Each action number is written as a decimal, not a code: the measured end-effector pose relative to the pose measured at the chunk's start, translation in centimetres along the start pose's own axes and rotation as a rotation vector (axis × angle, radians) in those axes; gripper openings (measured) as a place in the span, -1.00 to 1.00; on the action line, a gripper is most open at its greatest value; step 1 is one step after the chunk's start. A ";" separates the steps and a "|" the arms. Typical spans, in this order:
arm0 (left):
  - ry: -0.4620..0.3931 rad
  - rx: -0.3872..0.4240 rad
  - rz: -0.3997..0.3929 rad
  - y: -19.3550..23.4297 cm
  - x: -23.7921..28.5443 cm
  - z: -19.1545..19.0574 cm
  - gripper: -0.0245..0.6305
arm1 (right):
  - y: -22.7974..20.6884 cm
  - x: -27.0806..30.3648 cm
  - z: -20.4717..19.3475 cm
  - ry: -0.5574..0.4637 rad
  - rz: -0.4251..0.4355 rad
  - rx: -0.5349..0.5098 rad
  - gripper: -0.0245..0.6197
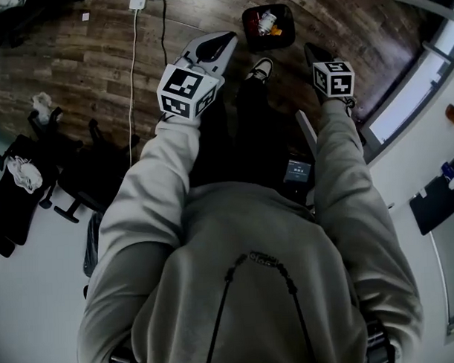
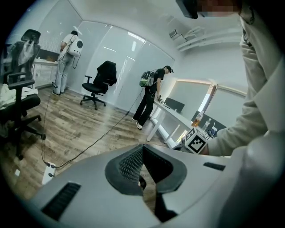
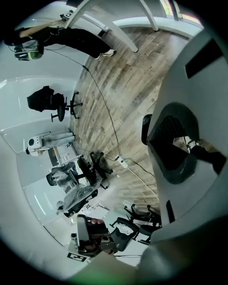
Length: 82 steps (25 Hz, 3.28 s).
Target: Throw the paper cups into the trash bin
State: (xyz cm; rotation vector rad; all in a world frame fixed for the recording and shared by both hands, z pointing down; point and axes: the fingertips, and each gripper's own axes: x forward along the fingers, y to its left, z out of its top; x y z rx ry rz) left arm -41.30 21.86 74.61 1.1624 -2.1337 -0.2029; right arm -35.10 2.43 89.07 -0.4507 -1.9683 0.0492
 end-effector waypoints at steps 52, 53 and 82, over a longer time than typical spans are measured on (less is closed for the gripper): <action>-0.511 0.603 -0.228 -22.2 -6.6 44.5 -0.92 | 1.9 -57.2 32.8 -1.065 -0.315 -0.268 -0.87; -0.515 0.604 -0.230 -22.0 -6.5 44.9 -0.92 | 2.1 -57.1 33.1 -1.071 -0.308 -0.273 -0.87; -0.436 0.615 -0.322 -21.4 -4.9 43.3 -0.92 | 1.1 -52.4 31.1 -0.996 -0.302 -0.231 -0.87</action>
